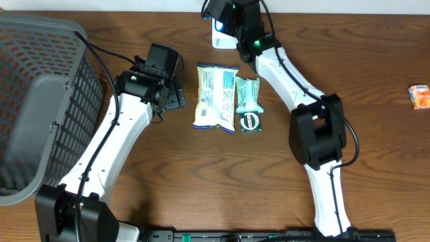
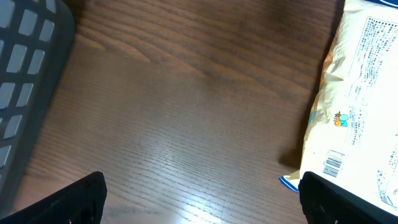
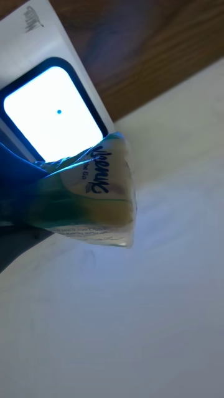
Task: Scan the item barcode
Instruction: 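Hold the teal Kleenex pack against the scanner face, then carry the teal pack right and drop it onto the orange pack, then return the right gripper over the light-green wipes pack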
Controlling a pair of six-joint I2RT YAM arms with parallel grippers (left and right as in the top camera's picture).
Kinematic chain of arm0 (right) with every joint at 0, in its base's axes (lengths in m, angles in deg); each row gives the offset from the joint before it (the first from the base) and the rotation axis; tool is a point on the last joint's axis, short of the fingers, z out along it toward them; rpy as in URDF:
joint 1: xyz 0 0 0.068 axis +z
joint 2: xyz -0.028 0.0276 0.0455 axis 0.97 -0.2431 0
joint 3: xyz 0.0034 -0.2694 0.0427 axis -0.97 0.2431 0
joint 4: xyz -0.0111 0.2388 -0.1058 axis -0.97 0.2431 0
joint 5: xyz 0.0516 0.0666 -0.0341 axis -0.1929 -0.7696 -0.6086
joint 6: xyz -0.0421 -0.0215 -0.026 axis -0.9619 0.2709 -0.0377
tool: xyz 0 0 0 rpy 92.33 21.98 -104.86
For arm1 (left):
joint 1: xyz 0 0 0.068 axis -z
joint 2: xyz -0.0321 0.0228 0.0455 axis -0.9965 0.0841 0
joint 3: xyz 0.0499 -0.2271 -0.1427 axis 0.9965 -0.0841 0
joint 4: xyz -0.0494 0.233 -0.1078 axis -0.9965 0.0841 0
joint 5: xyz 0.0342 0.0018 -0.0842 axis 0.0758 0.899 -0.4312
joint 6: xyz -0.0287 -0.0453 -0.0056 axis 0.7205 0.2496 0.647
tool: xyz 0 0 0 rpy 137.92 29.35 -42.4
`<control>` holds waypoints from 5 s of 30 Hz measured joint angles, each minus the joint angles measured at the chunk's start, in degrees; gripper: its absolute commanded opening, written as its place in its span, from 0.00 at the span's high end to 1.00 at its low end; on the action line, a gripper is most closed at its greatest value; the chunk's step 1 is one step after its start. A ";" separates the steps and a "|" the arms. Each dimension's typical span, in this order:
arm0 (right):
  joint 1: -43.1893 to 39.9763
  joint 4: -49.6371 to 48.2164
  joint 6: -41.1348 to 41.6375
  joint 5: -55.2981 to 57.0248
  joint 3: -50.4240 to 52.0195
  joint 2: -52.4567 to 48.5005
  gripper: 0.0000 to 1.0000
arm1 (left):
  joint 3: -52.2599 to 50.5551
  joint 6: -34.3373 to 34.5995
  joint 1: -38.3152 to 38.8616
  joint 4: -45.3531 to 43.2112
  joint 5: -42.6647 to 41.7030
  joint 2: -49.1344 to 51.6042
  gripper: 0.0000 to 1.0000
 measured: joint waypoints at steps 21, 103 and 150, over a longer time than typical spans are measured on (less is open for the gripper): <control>-1.53 -1.73 9.57 9.09 0.00 -2.32 0.99 | 0.00 0.00 0.00 0.00 0.00 0.00 0.02; -66.86 50.71 54.47 -15.58 -0.20 -0.33 0.20 | 0.00 -0.02 0.00 0.00 0.00 0.00 0.02; -25.94 59.32 54.69 -37.29 -0.83 9.68 0.01 | 0.00 0.00 0.00 0.00 0.00 0.00 0.02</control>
